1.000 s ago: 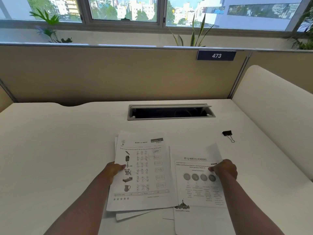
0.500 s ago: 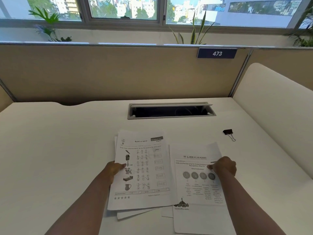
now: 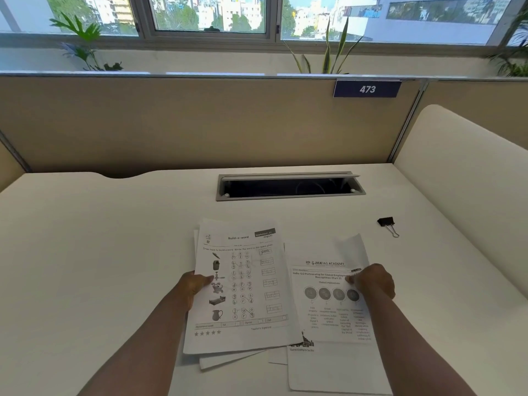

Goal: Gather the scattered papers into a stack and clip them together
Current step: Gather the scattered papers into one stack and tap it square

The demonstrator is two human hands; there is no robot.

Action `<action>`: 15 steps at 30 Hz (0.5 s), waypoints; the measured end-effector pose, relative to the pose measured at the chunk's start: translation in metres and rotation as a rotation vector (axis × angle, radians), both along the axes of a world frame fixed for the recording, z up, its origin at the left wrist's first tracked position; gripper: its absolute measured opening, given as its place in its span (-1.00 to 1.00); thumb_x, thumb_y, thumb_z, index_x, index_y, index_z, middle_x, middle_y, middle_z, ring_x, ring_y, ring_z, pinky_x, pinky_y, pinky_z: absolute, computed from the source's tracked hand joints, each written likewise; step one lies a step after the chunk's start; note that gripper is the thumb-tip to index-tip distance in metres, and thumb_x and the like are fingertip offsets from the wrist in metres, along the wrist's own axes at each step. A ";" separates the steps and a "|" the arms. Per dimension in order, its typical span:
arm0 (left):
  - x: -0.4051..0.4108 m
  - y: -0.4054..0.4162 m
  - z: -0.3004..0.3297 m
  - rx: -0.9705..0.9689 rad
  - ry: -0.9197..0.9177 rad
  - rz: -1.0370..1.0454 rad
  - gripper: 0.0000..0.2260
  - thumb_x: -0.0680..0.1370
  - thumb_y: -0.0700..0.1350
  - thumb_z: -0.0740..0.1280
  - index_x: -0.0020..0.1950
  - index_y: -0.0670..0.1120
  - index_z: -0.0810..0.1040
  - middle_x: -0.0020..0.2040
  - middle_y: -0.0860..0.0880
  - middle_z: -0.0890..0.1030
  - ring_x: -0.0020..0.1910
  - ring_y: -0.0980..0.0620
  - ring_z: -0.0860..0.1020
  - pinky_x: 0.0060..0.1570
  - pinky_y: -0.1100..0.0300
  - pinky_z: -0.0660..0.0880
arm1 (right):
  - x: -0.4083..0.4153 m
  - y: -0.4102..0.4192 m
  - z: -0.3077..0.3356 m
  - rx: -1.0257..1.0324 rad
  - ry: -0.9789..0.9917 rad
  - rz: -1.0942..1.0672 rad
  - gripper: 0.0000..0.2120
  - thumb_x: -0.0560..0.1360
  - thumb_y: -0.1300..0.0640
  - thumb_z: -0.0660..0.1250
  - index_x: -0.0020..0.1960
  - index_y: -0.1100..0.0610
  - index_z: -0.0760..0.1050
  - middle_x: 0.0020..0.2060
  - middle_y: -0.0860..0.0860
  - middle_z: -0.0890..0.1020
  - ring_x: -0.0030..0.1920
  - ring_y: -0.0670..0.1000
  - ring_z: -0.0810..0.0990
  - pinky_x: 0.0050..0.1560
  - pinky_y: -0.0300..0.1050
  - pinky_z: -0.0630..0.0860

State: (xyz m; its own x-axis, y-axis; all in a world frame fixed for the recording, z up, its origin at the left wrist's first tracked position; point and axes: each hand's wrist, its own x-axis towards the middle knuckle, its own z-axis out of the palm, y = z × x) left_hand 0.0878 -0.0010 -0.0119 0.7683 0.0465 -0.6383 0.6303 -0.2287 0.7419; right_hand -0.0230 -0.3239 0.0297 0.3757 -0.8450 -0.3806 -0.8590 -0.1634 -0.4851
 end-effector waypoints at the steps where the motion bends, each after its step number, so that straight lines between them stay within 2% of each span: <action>1: 0.000 0.000 0.000 0.009 0.002 0.000 -0.62 0.49 -0.33 0.34 0.29 -0.40 0.43 0.26 -0.38 0.50 0.16 -0.27 0.53 0.23 -0.13 0.42 | 0.000 -0.001 0.000 0.011 0.003 0.004 -0.58 0.27 0.14 0.56 0.04 0.27 0.54 0.07 0.22 0.63 0.11 0.22 0.59 0.11 0.03 0.51; 5: -0.001 0.000 0.002 0.019 0.006 0.005 -0.61 0.49 -0.33 0.35 0.29 -0.39 0.42 0.26 -0.38 0.50 0.23 -0.32 0.50 0.20 -0.12 0.42 | 0.000 -0.006 0.001 0.079 0.000 0.034 -0.60 0.34 0.19 0.50 0.11 0.31 0.52 0.11 0.25 0.60 0.12 0.23 0.58 0.04 -0.04 0.50; 9: -0.001 0.000 0.003 0.009 0.022 0.010 -0.61 0.49 -0.34 0.34 0.29 -0.40 0.42 0.27 -0.39 0.49 0.24 -0.33 0.50 0.24 -0.14 0.42 | 0.006 -0.009 0.014 0.110 -0.012 0.095 -0.76 0.41 0.25 0.33 0.05 0.33 0.51 0.12 0.27 0.59 0.11 0.23 0.57 -0.09 -0.11 0.42; 12: 0.000 0.000 0.004 -0.015 0.040 0.006 -0.61 0.48 -0.35 0.35 0.29 -0.42 0.41 0.27 -0.40 0.49 0.21 -0.32 0.51 0.27 -0.20 0.40 | 0.017 -0.012 0.028 -0.005 -0.092 0.120 -0.72 0.43 0.24 0.31 0.12 0.31 0.52 0.11 0.27 0.59 0.11 0.25 0.58 -0.06 -0.08 0.46; 15: -0.001 0.001 0.004 -0.030 0.038 0.014 -0.61 0.48 -0.36 0.35 0.29 -0.42 0.41 0.26 -0.40 0.49 0.05 -0.21 0.52 0.23 -0.17 0.43 | 0.030 -0.005 0.054 -0.189 -0.157 0.168 -0.78 0.45 0.24 0.31 0.08 0.24 0.58 0.03 0.25 0.63 0.04 0.25 0.61 -0.13 -0.08 0.44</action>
State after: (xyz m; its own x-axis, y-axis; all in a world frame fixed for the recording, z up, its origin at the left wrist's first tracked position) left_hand 0.0868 -0.0002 -0.0074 0.7430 0.0378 -0.6682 0.6610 -0.1978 0.7238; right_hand 0.0068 -0.3285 0.0839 0.5581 -0.8164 -0.1487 -0.7290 -0.3967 -0.5579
